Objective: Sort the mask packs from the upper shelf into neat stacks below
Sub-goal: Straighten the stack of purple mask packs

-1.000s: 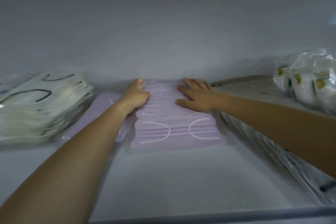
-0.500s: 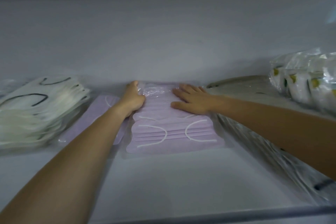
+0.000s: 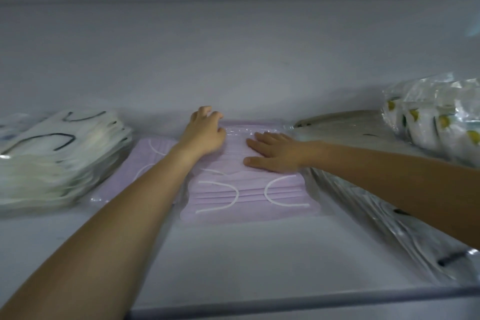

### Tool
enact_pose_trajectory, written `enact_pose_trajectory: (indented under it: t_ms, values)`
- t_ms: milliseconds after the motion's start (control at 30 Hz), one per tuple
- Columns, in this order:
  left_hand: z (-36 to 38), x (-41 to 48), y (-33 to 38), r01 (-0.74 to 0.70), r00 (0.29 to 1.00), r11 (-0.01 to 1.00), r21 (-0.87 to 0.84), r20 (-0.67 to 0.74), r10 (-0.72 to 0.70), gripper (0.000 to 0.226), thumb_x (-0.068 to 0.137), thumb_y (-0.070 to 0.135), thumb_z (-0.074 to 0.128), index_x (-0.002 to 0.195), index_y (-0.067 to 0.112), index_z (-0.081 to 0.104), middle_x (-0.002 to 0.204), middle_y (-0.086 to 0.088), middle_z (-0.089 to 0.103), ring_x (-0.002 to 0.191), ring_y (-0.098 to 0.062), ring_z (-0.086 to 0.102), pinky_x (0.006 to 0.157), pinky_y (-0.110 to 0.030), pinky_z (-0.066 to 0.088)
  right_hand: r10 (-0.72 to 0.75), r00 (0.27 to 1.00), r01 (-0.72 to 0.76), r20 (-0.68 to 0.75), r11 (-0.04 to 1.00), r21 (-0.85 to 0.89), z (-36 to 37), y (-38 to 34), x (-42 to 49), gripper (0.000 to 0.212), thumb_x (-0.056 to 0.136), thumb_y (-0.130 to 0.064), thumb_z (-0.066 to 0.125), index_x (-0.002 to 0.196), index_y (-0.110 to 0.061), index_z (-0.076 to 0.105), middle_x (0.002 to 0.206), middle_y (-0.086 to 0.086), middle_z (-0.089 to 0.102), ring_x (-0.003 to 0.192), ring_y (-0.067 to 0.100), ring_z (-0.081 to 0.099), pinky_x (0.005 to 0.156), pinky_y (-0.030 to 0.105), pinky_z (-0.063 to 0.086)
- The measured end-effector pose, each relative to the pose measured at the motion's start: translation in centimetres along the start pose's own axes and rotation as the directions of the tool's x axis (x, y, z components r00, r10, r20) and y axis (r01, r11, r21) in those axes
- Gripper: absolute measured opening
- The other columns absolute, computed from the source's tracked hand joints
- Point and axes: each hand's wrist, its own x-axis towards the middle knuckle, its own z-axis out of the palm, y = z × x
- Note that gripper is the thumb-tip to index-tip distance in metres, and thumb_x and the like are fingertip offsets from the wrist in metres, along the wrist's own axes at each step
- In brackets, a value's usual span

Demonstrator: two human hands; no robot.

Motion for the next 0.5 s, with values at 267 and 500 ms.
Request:
enact_pose_trajectory:
  t_ms: [267, 500]
  values:
    - [-2.8, 0.0, 2.3, -0.076, 0.994, 0.996, 0.035, 0.078, 0.073, 0.041, 0.098, 0.014, 0.040, 0.137, 0.005, 0.042, 0.147, -0.015, 0.034, 0.140, -0.023, 0.022, 0.109, -0.024, 0.015, -0.057, 0.996, 0.056, 0.063, 0.998, 0.012, 0.6, -2.0, -4.4, 0.069, 0.093, -0.061, 0.020, 0.149, -0.028, -0.005, 0.157, 0.000, -0.012, 0.145, 0.019, -0.011, 0.117, 0.036, -0.005]
    - [-8.1, -3.1, 0.5, -0.039, 0.991, 0.999, 0.032, 0.131, 0.034, 0.041, 0.096, 0.016, 0.044, 0.136, 0.008, 0.045, 0.145, -0.014, 0.039, 0.132, -0.027, 0.039, 0.108, -0.030, 0.029, -0.048, 0.998, 0.050, -0.044, 0.998, 0.031, -0.4, -2.4, -6.2, 0.070, 0.094, -0.058, 0.024, 0.149, -0.028, -0.008, 0.156, 0.000, -0.018, 0.144, 0.018, -0.014, 0.115, 0.033, -0.009]
